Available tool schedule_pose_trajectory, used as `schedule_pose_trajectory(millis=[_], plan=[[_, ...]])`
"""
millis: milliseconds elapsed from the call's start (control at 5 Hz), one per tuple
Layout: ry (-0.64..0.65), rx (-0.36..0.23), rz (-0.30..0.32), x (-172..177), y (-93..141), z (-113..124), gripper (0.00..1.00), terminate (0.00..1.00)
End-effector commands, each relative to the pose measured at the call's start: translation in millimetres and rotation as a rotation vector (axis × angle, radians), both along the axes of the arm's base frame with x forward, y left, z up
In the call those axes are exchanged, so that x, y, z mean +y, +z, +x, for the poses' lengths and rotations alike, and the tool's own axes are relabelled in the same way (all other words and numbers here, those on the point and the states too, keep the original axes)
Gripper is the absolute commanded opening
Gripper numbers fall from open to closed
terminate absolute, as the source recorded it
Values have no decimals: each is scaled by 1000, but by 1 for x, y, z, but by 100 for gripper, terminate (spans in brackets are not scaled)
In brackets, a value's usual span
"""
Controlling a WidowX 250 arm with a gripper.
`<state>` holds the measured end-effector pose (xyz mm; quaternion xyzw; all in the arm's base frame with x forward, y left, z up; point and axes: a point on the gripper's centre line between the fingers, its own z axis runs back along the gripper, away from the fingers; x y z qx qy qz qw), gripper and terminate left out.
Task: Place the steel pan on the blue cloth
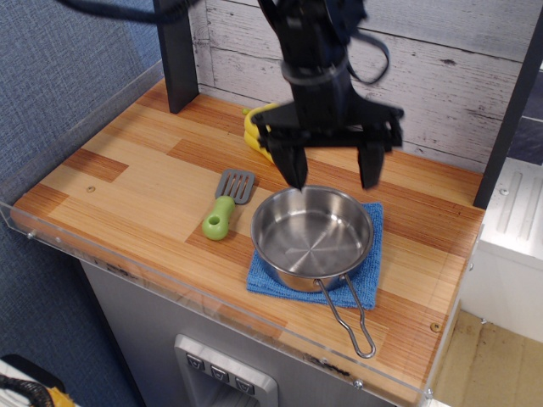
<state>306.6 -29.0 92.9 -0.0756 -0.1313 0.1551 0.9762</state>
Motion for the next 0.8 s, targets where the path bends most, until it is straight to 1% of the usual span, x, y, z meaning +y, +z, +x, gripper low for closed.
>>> schedule_pose_trajectory(millis=[0,200,400,600], plan=[[143,-50,80,70,16,3,100,0],[195,-40,139,101,20,7,100,0],[216,-18,173,123,24,10,100,0],[199,-4,197,136,26,12,100,0]])
